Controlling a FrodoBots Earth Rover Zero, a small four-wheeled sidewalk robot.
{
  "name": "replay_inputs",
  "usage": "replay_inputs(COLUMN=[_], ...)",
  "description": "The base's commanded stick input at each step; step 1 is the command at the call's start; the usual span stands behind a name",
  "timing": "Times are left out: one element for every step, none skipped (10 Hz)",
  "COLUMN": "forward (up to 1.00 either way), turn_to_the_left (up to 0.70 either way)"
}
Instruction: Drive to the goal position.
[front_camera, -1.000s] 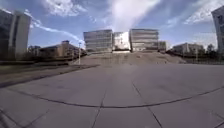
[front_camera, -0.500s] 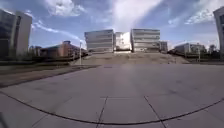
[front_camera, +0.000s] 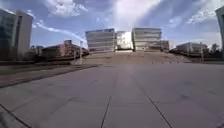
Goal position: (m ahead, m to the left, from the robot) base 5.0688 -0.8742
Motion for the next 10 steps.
replay_inputs(forward=[0.7,0.7,0.7,0.7,0.7,0.7,0.7,0.7,0.7,0.7], turn_to_the_left=[-0.14,-0.14,-0.14,-0.14,-0.14,-0.14,-0.14,-0.14,-0.14,-0.14])
